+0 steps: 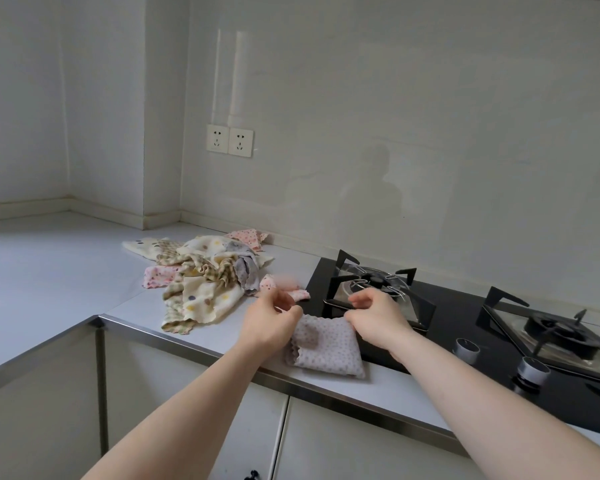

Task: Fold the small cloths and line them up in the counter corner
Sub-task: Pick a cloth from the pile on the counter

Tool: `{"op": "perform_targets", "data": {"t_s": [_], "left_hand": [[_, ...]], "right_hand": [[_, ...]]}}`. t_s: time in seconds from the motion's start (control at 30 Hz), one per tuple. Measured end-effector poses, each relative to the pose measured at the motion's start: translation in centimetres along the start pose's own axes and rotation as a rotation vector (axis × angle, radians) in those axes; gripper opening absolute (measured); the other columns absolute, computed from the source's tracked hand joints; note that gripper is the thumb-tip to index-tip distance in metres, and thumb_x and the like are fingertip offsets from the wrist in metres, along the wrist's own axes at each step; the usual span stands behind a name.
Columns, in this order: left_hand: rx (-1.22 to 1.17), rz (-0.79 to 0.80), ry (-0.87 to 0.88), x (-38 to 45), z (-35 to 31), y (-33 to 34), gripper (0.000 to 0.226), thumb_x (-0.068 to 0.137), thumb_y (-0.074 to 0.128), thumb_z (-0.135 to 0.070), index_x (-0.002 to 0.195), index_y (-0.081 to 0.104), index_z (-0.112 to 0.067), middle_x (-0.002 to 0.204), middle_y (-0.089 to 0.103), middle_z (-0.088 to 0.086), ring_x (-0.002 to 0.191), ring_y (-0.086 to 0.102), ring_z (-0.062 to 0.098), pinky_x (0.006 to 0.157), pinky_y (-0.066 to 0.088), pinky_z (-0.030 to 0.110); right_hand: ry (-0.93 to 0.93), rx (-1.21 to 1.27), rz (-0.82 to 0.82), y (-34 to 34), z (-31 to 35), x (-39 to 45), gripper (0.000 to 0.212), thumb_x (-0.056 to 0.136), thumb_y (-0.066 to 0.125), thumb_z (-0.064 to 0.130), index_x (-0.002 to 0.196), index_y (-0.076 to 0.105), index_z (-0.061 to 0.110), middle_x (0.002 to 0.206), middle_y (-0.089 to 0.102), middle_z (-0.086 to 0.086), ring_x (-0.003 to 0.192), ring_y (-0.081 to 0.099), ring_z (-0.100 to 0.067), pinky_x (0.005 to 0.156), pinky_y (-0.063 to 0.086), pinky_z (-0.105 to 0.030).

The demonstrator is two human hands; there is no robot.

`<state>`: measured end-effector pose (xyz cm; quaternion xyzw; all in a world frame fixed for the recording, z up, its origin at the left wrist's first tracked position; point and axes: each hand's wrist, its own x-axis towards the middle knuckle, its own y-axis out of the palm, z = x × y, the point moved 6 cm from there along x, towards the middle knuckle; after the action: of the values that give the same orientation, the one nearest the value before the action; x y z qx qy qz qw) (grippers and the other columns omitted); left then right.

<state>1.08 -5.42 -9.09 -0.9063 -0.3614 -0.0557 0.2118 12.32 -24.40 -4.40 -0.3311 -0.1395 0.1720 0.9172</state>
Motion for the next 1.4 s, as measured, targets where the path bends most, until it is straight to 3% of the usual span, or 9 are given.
{"op": "perform_targets", "data": {"t_s": [0.17, 0.43, 0.53, 0.63, 0.73, 0.83, 1.17, 1.3, 1.4], "left_hand": [[0.261, 0.122, 0.022, -0.3, -0.5, 1.1, 0.053, 0.072, 0.056, -0.054, 0.121, 0.059, -0.036, 0.117, 0.066, -0.018, 0.11, 0.062, 0.012, 0.101, 0.049, 0.04], [0.278, 0.141, 0.011, -0.6, -0.9, 1.0, 0.052, 0.072, 0.057, -0.053, 0.121, 0.057, -0.036, 0.108, 0.064, -0.015, 0.092, 0.068, 0.014, 0.089, 0.056, 0.039], [0.254, 0.132, 0.015, -0.5, -0.9, 1.0, 0.054, 0.072, 0.055, -0.052, 0.124, 0.059, -0.036, 0.113, 0.065, -0.015, 0.098, 0.066, 0.014, 0.092, 0.054, 0.038], [0.159, 0.126, -0.006, -0.2, -0.7, 0.9, 0.056, 0.072, 0.053, -0.053, 0.124, 0.064, -0.034, 0.115, 0.066, -0.013, 0.106, 0.063, 0.016, 0.095, 0.051, 0.038], [0.014, 0.11, -0.017, 0.1, -0.7, 0.8, 0.033, 0.071, 0.057, -0.045, 0.095, 0.076, -0.031, 0.088, 0.07, -0.012, 0.088, 0.063, 0.013, 0.081, 0.051, 0.033], [-0.059, 0.105, 0.012, 0.1, -0.7, 0.3, 0.019, 0.069, 0.064, -0.036, 0.072, 0.073, -0.019, 0.065, 0.059, -0.009, 0.07, 0.056, 0.012, 0.07, 0.045, 0.031], [-0.165, 0.026, 0.102, -0.1, -0.8, -0.7, 0.011, 0.087, 0.075, -0.009, 0.089, 0.081, -0.018, 0.074, 0.077, -0.006, 0.063, 0.071, 0.008, 0.059, 0.053, 0.018], [-0.135, -0.011, 0.121, -0.2, -1.1, -0.8, 0.012, 0.083, 0.078, -0.01, 0.085, 0.082, -0.021, 0.079, 0.078, -0.01, 0.077, 0.074, 0.004, 0.073, 0.058, 0.019], [-0.101, -0.014, 0.123, -0.4, -1.2, -0.9, 0.013, 0.081, 0.08, -0.014, 0.083, 0.081, -0.026, 0.076, 0.077, -0.015, 0.074, 0.068, -0.006, 0.073, 0.053, 0.014]], "right_hand": [[0.136, -0.017, 0.065, 0.0, -3.3, -0.1, 0.038, 0.078, 0.078, 0.03, 0.113, 0.065, 0.026, 0.11, 0.07, 0.006, 0.105, 0.067, -0.018, 0.099, 0.056, -0.043], [0.168, 0.079, 0.184, 1.0, -2.6, -0.4, 0.055, 0.08, 0.082, 0.024, 0.132, 0.064, 0.02, 0.127, 0.065, 0.001, 0.105, 0.059, -0.015, 0.081, 0.049, -0.027], [0.183, 0.206, 0.231, 1.2, -1.8, -0.6, 0.034, 0.087, 0.075, 0.013, 0.119, 0.072, 0.023, 0.111, 0.072, 0.0, 0.076, 0.053, -0.011, 0.056, 0.036, -0.022], [0.162, 0.335, 0.262, 1.3, -1.0, -0.6, 0.02, 0.093, 0.07, 0.008, 0.107, 0.075, 0.023, 0.094, 0.073, 0.001, 0.067, 0.051, -0.008, 0.051, 0.034, -0.021], [0.109, 0.437, 0.242, 1.4, -0.6, -0.2, 0.02, 0.092, 0.068, 0.002, 0.105, 0.076, 0.015, 0.08, 0.063, 0.0, 0.06, 0.045, -0.008, 0.049, 0.035, -0.019], [0.059, 0.407, 0.199, 1.3, -0.5, 0.1, 0.018, 0.09, 0.068, 0.003, 0.103, 0.075, 0.012, 0.075, 0.059, -0.001, 0.06, 0.05, -0.008, 0.051, 0.045, -0.02], [-0.073, 0.354, 0.065, 0.6, -0.4, 0.0, 0.027, 0.083, 0.061, -0.013, 0.089, 0.073, 0.01, 0.081, 0.07, -0.006, 0.06, 0.063, -0.01, 0.062, 0.058, -0.024], [-0.158, 0.254, 0.022, 0.5, -1.1, -0.1, 0.028, 0.081, 0.067, -0.008, 0.082, 0.078, 0.017, 0.084, 0.077, -0.002, 0.075, 0.07, -0.015, 0.077, 0.063, -0.037], [-0.251, 0.085, 0.006, 0.3, -1.4, -0.8, 0.024, 0.08, 0.073, 0.001, 0.08, 0.076, 0.025, 0.086, 0.077, 0.01, 0.083, 0.072, -0.002, 0.079, 0.059, -0.029]]}}
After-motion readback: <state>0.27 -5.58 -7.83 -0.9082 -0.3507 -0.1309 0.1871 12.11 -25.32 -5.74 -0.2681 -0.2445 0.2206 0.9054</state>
